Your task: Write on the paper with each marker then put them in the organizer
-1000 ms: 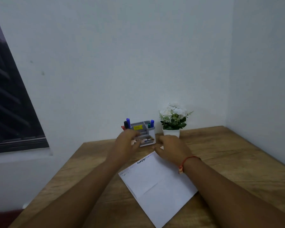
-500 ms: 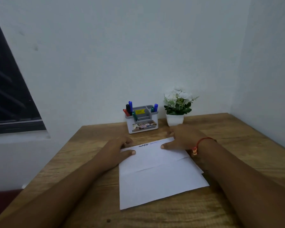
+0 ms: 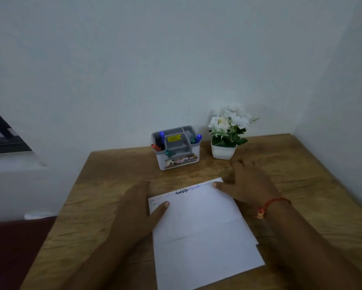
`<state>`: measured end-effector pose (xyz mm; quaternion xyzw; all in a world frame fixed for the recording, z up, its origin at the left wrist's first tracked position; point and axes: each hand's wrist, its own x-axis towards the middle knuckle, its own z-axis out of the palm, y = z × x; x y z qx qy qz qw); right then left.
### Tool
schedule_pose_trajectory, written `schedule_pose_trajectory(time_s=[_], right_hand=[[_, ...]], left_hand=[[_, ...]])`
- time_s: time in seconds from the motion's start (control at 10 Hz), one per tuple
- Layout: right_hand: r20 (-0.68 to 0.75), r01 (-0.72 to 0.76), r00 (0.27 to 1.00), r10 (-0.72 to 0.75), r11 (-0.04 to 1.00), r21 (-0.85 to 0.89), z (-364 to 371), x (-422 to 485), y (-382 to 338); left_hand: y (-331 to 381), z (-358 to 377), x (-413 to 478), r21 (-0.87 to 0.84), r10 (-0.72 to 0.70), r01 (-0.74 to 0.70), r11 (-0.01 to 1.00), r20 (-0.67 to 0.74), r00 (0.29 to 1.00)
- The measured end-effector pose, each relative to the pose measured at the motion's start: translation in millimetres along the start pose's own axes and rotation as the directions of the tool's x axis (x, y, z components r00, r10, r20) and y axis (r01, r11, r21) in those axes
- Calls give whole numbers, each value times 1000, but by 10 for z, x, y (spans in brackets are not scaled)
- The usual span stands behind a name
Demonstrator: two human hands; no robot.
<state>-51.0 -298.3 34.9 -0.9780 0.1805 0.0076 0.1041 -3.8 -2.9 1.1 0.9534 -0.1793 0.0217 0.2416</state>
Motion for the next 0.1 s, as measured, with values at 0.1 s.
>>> schedule_pose_trajectory(time_s=[0.1], right_hand=[[-5,-25,1000,25,1000,12,-58,-105,-46]], left_hand=[[70,-148,-20,78,-66,61,995,62,996]])
